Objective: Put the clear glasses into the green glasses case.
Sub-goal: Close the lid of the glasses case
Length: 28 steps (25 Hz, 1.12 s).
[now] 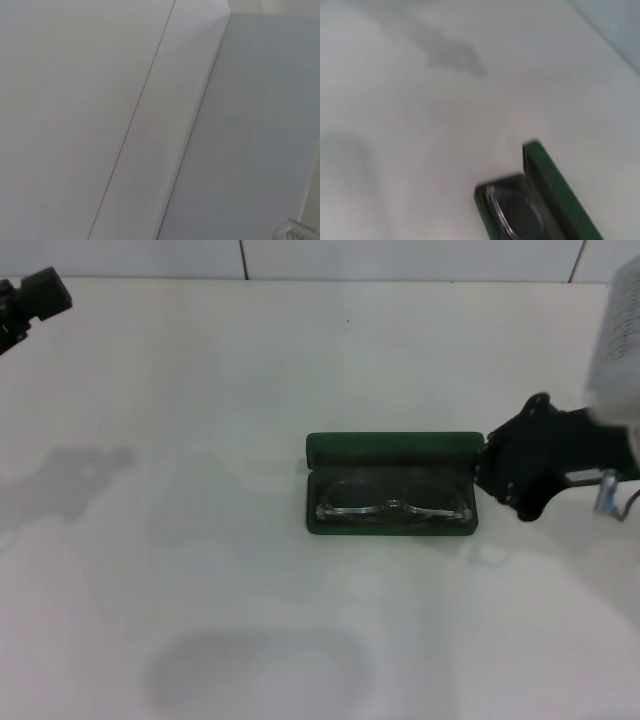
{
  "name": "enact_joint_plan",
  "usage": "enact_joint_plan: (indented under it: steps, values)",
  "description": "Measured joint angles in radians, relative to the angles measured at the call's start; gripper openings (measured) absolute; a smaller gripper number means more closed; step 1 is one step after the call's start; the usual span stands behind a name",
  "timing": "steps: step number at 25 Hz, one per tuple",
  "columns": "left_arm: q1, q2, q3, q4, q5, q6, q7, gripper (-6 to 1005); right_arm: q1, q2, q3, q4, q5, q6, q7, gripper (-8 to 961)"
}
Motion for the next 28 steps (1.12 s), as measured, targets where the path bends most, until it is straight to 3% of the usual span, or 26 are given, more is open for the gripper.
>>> enact_joint_plan:
  steps: [3,4,6,10,14,16,19,22,23,28]
  values:
    - [-0.009,-0.001,0.005,0.0,0.012,0.0,-0.003,55,-0.016,0.0,0.066,0.004,0.082,-0.032,-0.051,20]
    - [-0.013,-0.001,0.005,0.0,0.021,-0.001,-0.005,55,-0.044,0.0,0.179,0.037,0.216,-0.091,-0.164,21]
    - [-0.022,-0.003,0.004,0.002,0.046,-0.003,-0.011,56,-0.061,0.0,0.244,0.073,0.301,-0.127,-0.245,21]
    - [-0.061,-0.006,0.001,0.01,0.096,-0.006,-0.026,56,-0.088,-0.002,0.492,0.258,0.552,-0.287,-0.478,31]
    - [-0.139,-0.015,0.006,0.011,0.159,-0.023,-0.035,56,-0.07,-0.004,0.781,0.502,0.645,-0.492,-0.643,73]
    - [-0.184,-0.025,0.007,0.012,0.207,-0.044,-0.05,56,-0.042,-0.016,0.946,0.667,0.654,-0.614,-0.728,140]
    - [-0.25,-0.039,0.007,0.021,0.296,-0.075,-0.083,80,-0.01,-0.064,1.095,0.864,0.634,-0.752,-0.804,241]
    - [-0.328,-0.063,0.009,0.033,0.406,-0.104,-0.103,116,-0.027,-0.098,1.126,0.944,0.618,-0.777,-0.835,429]
    - [-0.353,-0.076,0.011,0.042,0.449,-0.117,-0.11,147,-0.035,-0.098,1.127,0.951,0.616,-0.777,-0.844,506]
    - [-0.444,-0.121,0.067,0.048,0.605,-0.219,-0.138,303,-0.048,-0.081,1.131,0.96,0.609,-0.774,-0.86,600]
